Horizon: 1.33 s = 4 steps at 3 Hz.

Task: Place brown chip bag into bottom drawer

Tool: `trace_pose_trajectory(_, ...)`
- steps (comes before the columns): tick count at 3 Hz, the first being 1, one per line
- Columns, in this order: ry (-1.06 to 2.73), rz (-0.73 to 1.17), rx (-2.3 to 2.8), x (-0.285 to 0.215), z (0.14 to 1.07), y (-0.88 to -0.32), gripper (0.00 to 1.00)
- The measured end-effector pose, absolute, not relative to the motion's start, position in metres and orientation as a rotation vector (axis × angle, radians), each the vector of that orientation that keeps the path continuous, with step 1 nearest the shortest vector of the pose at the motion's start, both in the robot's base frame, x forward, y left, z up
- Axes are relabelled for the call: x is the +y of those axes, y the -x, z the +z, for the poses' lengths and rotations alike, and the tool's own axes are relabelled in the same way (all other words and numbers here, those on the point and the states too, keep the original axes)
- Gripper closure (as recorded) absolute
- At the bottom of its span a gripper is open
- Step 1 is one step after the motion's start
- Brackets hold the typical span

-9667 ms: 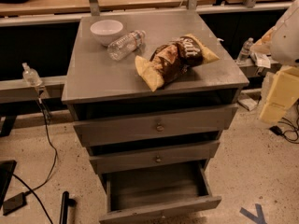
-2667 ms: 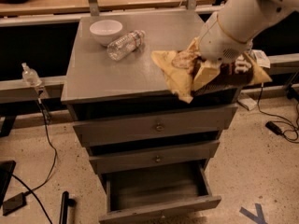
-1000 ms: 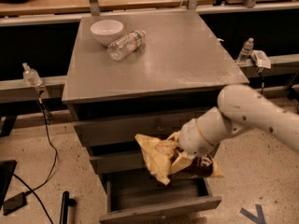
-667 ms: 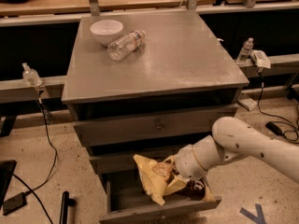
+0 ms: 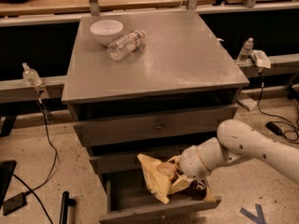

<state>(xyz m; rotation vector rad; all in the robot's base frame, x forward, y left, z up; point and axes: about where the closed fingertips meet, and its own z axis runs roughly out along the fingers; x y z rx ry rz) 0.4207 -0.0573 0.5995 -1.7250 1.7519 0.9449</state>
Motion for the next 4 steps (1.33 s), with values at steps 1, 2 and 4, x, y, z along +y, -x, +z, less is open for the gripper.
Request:
trace_pose_trajectory(1, 1.590, 1.034, 1.660, -0.101, 0.570, -0.439, 1.00)
trace_pose_trajectory(2, 1.435, 1.121, 1.534, -0.146, 0.538, -0.458, 1.00)
trace_pose_trajectory(4, 1.272, 1.360, 1.406, -0.145, 0.436, -0.475, 1.00)
